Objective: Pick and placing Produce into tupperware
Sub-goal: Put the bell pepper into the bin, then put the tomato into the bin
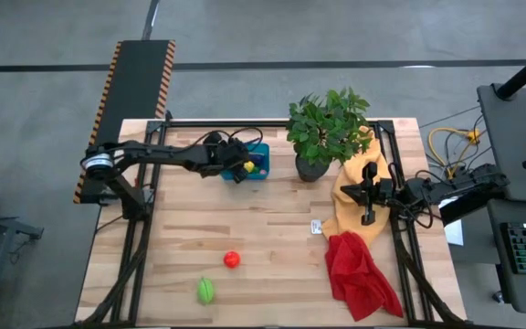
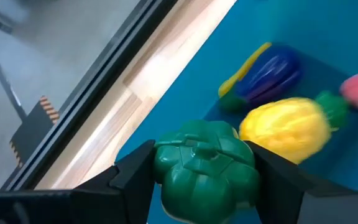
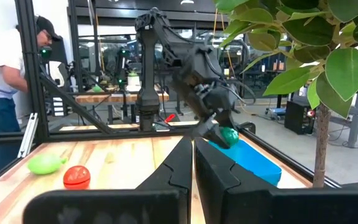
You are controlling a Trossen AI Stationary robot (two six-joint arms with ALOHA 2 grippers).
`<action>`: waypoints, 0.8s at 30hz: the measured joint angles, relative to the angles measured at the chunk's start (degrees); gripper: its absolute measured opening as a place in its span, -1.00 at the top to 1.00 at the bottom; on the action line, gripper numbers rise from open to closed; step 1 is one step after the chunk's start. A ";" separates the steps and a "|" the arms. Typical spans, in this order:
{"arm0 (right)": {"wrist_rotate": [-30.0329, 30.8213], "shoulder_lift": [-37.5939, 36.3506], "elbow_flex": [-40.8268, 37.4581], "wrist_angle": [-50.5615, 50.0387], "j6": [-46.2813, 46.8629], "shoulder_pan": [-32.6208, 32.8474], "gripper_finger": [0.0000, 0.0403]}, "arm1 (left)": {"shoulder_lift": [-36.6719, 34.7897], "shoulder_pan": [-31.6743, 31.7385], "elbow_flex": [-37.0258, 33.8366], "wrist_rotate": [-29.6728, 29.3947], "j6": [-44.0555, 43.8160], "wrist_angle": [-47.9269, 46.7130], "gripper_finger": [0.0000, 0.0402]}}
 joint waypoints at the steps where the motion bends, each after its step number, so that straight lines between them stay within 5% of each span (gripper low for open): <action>1: 0.00 0.00 0.00 0.03 -0.01 0.00 0.96 | 0.57 0.35 0.00 -0.02 0.00 -0.04 0.01; 18: 0.00 -0.02 0.00 -0.23 -0.01 0.00 0.96 | 1.24 1.52 1.40 -0.55 5.80 -0.21 -0.38; 24: 0.00 0.00 0.00 -0.25 -0.01 0.00 0.96 | -2.21 0.46 1.96 1.09 5.19 -0.15 -0.38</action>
